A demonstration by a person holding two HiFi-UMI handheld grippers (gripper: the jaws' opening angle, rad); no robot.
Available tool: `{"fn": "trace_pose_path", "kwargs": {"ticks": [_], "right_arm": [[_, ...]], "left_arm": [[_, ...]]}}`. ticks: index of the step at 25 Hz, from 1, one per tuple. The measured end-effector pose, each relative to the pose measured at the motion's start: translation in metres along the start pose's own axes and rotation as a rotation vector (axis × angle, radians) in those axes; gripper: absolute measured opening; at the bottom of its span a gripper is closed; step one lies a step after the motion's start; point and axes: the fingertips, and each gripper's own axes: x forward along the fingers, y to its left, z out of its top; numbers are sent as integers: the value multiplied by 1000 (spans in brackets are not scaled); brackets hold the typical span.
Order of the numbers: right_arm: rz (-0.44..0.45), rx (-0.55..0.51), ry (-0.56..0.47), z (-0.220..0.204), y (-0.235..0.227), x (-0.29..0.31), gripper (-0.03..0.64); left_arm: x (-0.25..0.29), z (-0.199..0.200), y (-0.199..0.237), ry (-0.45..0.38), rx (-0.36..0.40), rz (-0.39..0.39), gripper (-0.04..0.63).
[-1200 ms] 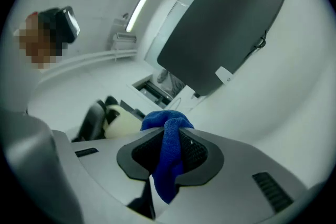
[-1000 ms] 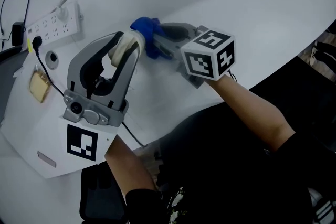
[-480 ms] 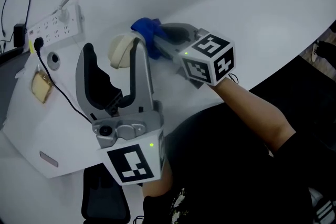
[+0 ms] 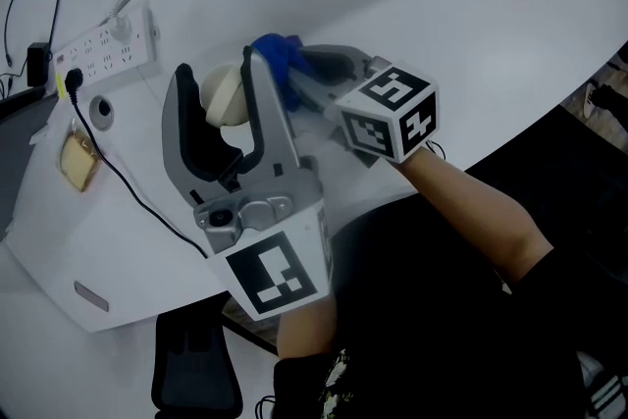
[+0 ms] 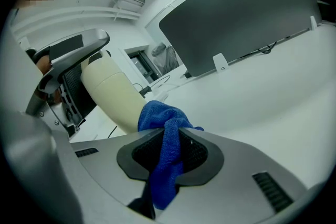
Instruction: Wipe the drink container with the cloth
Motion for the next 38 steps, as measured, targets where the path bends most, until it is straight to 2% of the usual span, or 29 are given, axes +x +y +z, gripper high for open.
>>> {"fn": "trace_pose_path", "kwargs": {"ticks": [2,4,10,11,13,17,20,22,26,29,31,33,34,36,38], "right_arm": [[2,2,2,0,1,1,66],[4,6,4,0,1,0,66],[10,14,1,0,2,-1,66],[10,16,1,0,1,-1,66],[15,19,2,0,2,-1,66],[28,14,9,-1,5,-1,66],[40,30,11,2,5,-2,66],[42,39,-13,8,3,-7,66],[57,74,-163,44,9,-34,66],[167,97,-346,90,38,-59,66],[252,108,-401,106,54,-62,66],[283,138,-386,101,53,-50,66],[260,150,-351,91,45,-40,66],[151,131,-204,60,22,-15,64],[48,63,-38,29,5,7,64]], "left_arm": [[0,-1,-3,9,49,-55,199],[-1,-3,-7,17,110,-143,180],[-7,-9,-20,0,266,-508,125],[-9,-10,-22,-3,286,-570,95],[-14,-13,-20,5,293,-682,67],[-23,-14,-17,29,246,-883,60],[-27,-15,-20,74,263,-1033,60],[-28,-16,-22,95,278,-1101,60],[-28,-15,-26,97,277,-1141,60],[-28,-13,-26,80,259,-1129,60],[-27,-13,-26,83,264,-1127,60],[-27,-14,-27,93,271,-1138,60],[-28,-14,-27,96,268,-1143,60],[-28,-15,-26,93,257,-1134,61],[-28,-14,-24,81,253,-1114,61]]}}
